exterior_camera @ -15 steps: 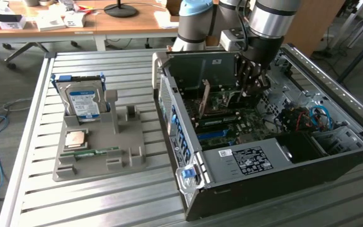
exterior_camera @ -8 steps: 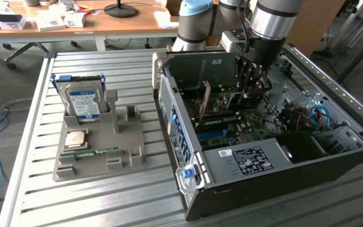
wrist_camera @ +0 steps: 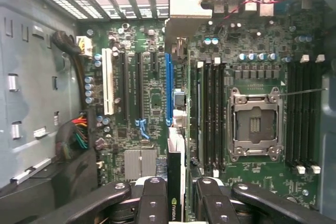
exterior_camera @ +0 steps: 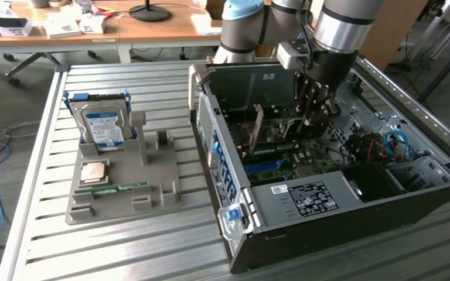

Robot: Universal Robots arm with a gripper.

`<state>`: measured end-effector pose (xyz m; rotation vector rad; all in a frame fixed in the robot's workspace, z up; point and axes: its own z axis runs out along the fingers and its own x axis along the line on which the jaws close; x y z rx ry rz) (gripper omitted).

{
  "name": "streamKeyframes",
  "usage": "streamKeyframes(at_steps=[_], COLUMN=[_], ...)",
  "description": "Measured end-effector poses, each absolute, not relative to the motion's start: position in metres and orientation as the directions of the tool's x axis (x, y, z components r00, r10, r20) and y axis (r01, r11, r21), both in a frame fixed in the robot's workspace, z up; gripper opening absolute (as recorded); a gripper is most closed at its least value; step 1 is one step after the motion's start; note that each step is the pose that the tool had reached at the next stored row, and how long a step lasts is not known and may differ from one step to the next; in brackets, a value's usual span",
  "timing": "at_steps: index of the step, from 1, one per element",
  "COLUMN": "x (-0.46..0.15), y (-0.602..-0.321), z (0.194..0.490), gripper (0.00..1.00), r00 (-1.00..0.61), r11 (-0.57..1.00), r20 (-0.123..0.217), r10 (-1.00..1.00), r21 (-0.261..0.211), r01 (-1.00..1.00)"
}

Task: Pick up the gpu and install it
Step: 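Insert the gpu into the slot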

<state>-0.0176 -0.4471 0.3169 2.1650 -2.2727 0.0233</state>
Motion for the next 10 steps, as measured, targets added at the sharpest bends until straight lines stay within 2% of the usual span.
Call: streamKeyframes(at_steps=[10], x=[-0.0227], y=[-0.4507], z=[0.3169], gripper=[0.26], r00=[-0.049], r11=[0.048], r20=[0.012], r10=[-0.999], r21=[-0.009], r01=[-0.999])
